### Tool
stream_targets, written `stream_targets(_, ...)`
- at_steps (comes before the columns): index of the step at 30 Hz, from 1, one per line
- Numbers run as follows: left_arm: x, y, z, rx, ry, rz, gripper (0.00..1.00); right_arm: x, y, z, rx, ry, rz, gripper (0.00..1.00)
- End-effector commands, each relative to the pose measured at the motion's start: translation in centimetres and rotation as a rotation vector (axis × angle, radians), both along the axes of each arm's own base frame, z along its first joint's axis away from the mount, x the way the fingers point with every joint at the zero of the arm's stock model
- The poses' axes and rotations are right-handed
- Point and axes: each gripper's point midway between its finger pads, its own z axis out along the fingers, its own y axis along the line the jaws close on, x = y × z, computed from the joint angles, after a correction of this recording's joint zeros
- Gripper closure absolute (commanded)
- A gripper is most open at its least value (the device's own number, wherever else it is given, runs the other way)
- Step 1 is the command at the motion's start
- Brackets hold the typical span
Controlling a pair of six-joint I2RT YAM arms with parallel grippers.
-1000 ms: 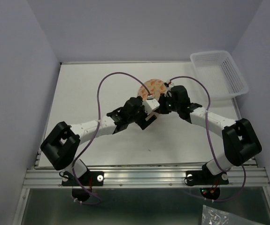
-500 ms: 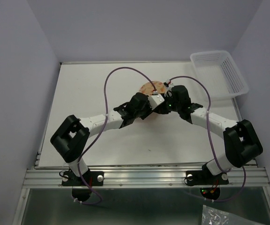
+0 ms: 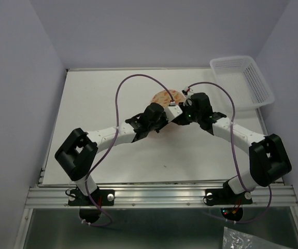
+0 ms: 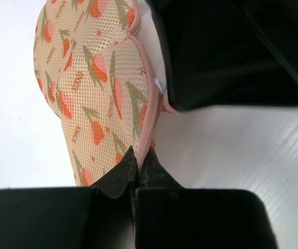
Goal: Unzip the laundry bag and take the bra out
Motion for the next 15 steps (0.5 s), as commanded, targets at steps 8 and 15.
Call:
stream_targets(8,-1.8,1.2,4.1,-0.060,-0.073,-0.062,1.00,5.2,-5.8,1.7,-0.210,-0.101,-0.109,0.99)
stream_targets(15,-3.2,1.1,5.7,-0.105,-0.099,-0.132,1.00,8.1,-10.1,1.3,-0.270,-0.096,-0.188,0.99)
